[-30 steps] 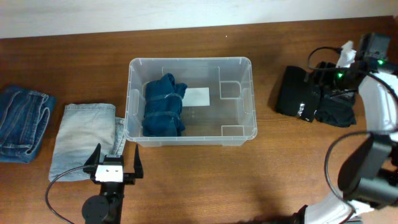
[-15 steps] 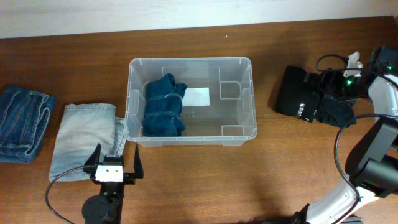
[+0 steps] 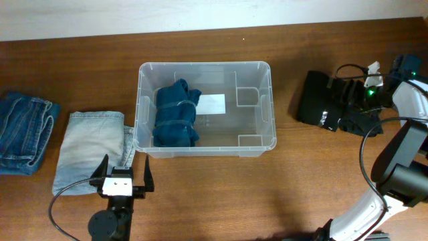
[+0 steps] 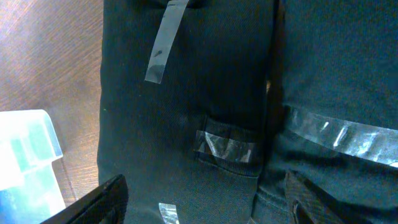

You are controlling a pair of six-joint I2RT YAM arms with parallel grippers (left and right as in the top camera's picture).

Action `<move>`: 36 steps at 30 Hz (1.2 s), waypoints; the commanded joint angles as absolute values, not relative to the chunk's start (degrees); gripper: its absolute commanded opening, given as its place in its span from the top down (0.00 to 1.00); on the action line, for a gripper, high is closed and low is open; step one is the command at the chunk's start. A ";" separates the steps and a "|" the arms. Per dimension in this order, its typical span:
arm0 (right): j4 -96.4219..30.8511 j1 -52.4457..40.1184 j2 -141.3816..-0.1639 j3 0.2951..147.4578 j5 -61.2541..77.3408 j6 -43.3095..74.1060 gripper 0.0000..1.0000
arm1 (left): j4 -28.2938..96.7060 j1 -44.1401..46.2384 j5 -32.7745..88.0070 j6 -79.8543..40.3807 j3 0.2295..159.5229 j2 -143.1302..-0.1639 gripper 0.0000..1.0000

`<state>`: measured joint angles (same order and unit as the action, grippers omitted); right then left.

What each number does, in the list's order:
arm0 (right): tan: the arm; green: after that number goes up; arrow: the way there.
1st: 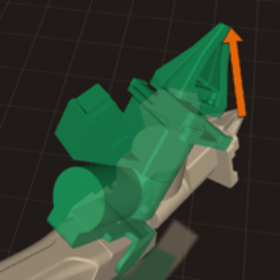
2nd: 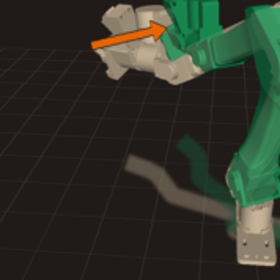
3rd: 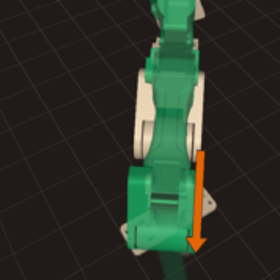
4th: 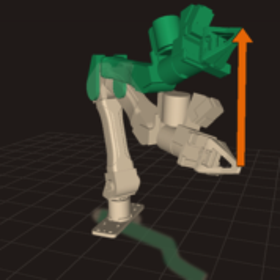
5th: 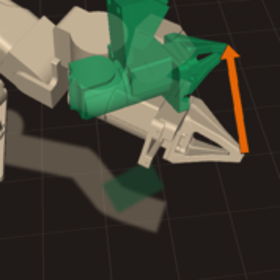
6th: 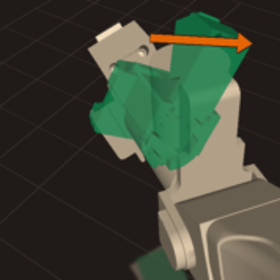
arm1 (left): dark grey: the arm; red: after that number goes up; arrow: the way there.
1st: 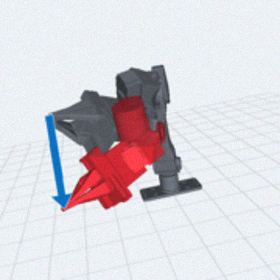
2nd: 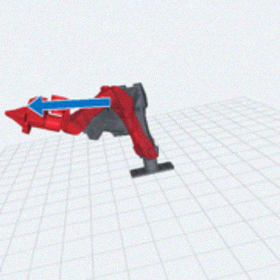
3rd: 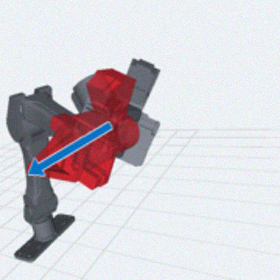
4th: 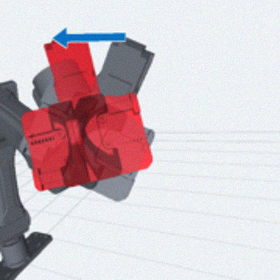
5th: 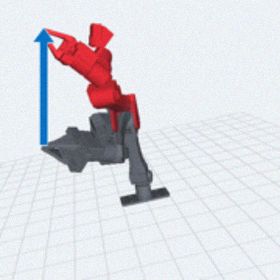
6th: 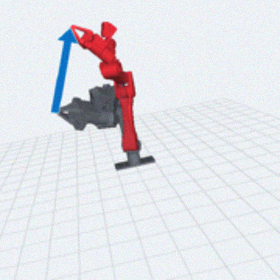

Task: Pack container
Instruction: 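Lower the right gripper and grasp the black taped garment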

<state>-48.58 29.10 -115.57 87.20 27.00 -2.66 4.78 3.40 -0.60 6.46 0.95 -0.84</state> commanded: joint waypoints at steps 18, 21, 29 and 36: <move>-49.32 37.47 -120.57 87.44 27.11 0.56 0.42 | 4.71 3.16 -0.19 7.38 0.51 -0.34 0.01; -49.30 39.55 -120.57 87.44 34.11 0.43 0.41 | 4.73 3.16 -0.19 7.38 0.51 -0.34 0.01; -49.93 36.42 -120.22 87.46 35.90 -2.59 0.33 | 4.73 3.16 -0.19 7.38 0.51 -0.34 0.01; -49.89 34.72 -118.63 87.46 34.85 -3.25 0.28 | 4.73 3.16 -0.19 7.38 0.51 -0.34 0.01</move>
